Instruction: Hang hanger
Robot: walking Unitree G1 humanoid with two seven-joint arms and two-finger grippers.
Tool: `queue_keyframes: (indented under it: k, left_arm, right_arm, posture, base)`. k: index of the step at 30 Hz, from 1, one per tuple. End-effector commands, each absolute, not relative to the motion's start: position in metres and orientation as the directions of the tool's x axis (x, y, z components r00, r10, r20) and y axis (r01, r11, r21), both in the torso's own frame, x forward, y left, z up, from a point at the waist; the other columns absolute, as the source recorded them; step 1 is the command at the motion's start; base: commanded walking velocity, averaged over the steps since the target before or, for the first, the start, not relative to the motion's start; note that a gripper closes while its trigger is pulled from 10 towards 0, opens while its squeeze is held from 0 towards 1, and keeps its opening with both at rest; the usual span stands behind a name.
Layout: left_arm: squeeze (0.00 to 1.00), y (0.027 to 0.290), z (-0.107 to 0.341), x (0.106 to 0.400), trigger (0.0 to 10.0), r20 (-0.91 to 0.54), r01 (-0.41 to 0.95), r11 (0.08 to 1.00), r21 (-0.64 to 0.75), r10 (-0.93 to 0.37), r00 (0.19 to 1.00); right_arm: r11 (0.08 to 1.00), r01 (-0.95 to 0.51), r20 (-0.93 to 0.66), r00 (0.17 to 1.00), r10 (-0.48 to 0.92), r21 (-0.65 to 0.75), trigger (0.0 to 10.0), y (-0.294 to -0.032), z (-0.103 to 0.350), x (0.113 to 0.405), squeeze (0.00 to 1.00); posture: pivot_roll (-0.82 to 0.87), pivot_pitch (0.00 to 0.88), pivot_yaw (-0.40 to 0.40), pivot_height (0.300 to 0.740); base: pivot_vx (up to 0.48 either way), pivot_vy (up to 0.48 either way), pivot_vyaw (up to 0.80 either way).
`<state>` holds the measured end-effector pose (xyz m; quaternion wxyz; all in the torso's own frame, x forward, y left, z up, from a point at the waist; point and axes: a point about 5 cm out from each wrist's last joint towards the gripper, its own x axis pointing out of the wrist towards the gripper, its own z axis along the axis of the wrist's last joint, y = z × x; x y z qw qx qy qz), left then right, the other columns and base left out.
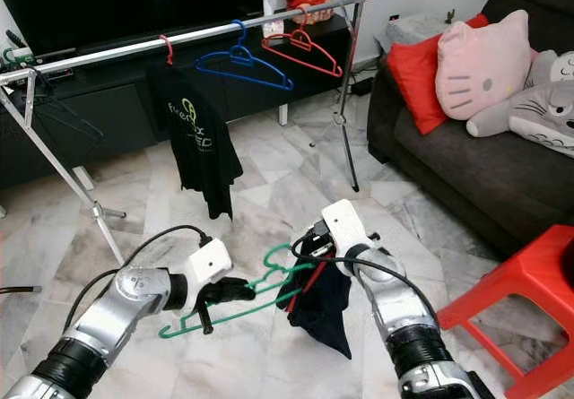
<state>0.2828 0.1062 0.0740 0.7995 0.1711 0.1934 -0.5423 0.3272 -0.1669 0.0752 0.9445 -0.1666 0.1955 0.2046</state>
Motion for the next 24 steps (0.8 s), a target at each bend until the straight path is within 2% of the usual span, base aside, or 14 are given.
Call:
queue_keyframes:
  k: [1,12,16,17,24]
  left_arm:
    - [0.00,0.100,0.077,0.283,10.0,-0.478,0.948,0.310,0.075,-0.823,0.307]
    - [0.00,0.092,0.076,0.283,10.0,-0.432,0.951,0.300,0.078,-0.849,0.303]
    - [0.00,0.092,0.074,0.286,10.0,-0.432,0.943,0.318,0.103,-0.839,0.330]
    - [0.00,0.090,0.076,0.291,10.0,-0.403,0.925,0.357,0.131,-0.833,0.379]
    - [0.00,0.085,0.080,0.301,10.0,-0.336,0.860,0.471,0.197,-0.791,0.510]
  right_arm:
    - [0.841,-0.473,-0.418,0.841,0.343,-0.264,10.0,-0.167,0.086,0.330,0.00]
    - [0.746,-0.599,-0.411,0.782,0.469,-0.289,10.0,-0.156,0.106,0.326,0.00]
    - [0.730,-0.626,-0.406,0.764,0.501,-0.276,10.0,-0.153,0.113,0.325,0.00]
    - [0.707,-0.648,-0.417,0.747,0.518,-0.282,10.0,-0.150,0.115,0.323,0.00]
    - [0.703,-0.659,-0.451,0.731,0.512,-0.269,10.0,-0.148,0.113,0.318,0.00]
  posture:
    - [-0.14,0.000,0.004,0.740]
    - [-0.15,0.000,0.003,0.740]
    - [-0.15,0.000,0.002,0.740]
    - [-0.15,0.000,0.001,0.740]
    - [-0.15,0.000,0.000,0.740]
  base:
    - [0.000,0.000,0.00]
    - [0.000,0.000,0.00]
    - [0.000,0.000,0.00]
    - [0.000,0.000,0.00]
    - [0.000,0.000,0.00]
